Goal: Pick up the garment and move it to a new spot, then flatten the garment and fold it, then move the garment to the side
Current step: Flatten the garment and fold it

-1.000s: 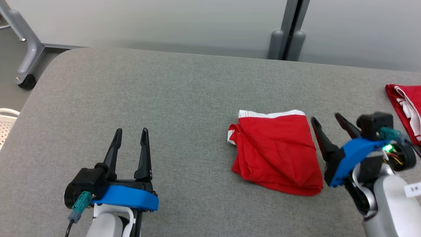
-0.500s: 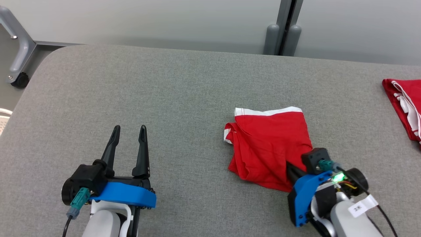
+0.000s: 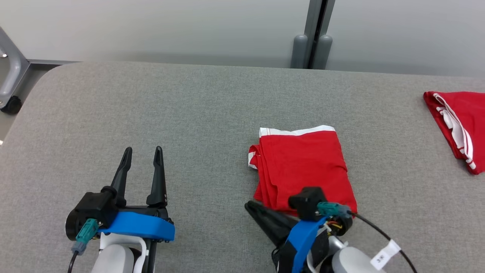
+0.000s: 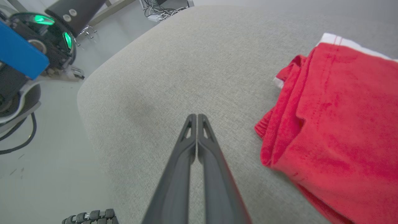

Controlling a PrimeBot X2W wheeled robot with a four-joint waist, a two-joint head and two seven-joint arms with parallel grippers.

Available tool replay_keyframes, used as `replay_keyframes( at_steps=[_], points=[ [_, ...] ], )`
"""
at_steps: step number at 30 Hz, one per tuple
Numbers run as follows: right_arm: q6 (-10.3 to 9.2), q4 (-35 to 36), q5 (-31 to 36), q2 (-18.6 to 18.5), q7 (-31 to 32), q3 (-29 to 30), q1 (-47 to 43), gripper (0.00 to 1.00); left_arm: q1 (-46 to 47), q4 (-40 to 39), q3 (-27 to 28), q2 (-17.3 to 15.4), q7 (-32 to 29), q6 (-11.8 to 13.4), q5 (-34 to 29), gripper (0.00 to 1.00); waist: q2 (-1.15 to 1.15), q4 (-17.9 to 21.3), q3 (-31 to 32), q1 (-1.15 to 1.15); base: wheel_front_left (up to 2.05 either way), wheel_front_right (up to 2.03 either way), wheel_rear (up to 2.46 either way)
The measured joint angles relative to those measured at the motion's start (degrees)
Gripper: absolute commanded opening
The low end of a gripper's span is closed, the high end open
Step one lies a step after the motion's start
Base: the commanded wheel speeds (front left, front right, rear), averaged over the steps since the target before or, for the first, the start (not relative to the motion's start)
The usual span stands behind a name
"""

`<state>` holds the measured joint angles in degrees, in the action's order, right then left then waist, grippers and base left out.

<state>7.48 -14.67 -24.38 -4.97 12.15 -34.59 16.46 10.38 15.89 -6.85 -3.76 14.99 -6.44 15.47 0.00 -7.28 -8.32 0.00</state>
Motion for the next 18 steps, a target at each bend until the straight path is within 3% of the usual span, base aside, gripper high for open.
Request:
replay_keyframes(
  at_steps=[1,5,11,18],
  points=[
    [0.01,0.8,-0.2,-0.2,-1.2,0.5,0.0,1.00,-0.1,0.0,0.1,0.0,0.0,0.0,0.0,1.00,0.00,0.3,0.2,0.00,0.00,0.00,0.00],
    [0.00,3.4,1.1,-0.7,-6.9,6.5,-1.1,1.00,-1.1,0.3,0.6,-0.2,0.0,0.4,0.2,1.00,0.00,1.3,1.3,0.00,0.00,0.00,0.00],
    [0.00,8.1,7.0,0.5,-12.9,21.6,-7.2,1.00,-3.3,0.5,1.4,-0.6,0.0,0.8,0.5,1.00,-0.01,2.9,3.5,0.00,0.00,0.00,0.00],
    [0.00,12.1,12.2,1.5,-12.5,34.3,-12.5,1.00,-6.8,0.8,2.2,-1.5,-0.1,1.4,1.1,1.00,-0.01,4.8,6.3,-0.01,0.00,0.00,0.00]
  ],
)
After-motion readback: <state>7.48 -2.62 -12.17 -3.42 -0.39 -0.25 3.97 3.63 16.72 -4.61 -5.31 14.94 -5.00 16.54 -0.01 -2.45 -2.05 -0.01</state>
